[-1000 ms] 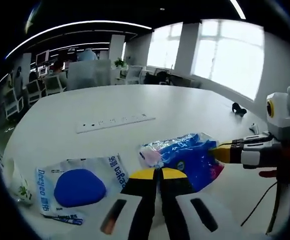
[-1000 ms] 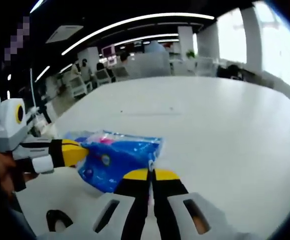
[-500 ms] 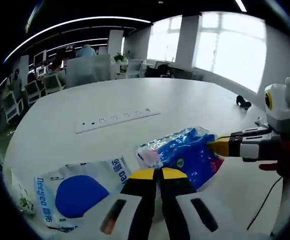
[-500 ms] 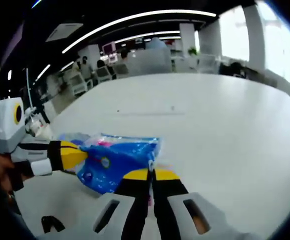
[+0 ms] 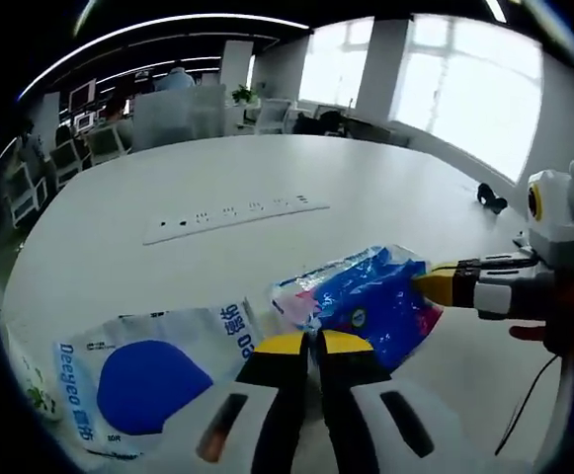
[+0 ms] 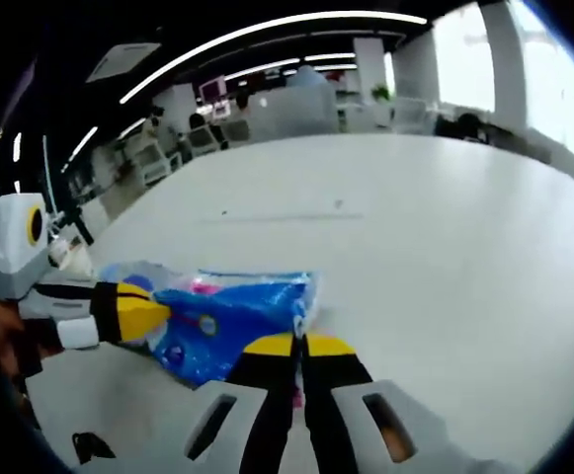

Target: Arrange the tabletop items into an orderly group along one side of the table until the central work area is clear of visible clutter.

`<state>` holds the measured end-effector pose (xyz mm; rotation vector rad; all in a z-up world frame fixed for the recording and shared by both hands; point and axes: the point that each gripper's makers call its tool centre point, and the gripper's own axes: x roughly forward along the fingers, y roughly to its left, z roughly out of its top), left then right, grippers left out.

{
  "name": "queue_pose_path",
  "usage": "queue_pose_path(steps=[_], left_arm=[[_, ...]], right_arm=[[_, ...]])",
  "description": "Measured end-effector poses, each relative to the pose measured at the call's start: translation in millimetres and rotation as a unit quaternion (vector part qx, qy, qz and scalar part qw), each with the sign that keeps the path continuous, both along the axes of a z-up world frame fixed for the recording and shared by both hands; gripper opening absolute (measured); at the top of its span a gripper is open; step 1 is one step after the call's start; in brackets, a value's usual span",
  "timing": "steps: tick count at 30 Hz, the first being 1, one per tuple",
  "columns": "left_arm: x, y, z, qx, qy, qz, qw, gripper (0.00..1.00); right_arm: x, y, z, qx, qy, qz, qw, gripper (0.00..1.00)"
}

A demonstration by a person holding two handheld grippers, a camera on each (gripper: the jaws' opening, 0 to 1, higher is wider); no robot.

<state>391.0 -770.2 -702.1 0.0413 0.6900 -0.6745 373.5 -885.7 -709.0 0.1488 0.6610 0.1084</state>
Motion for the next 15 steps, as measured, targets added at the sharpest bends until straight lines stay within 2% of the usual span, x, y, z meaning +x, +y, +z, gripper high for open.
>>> queue_pose_path(steps=[15], left_arm=[[5.8,4.2,-7.0,-0.001,0.018,0.016,0.9997,0.06]], right_arm=[[7.2,1.1,-13.9,0.0,0.014,0.005,0.9999,0.0]])
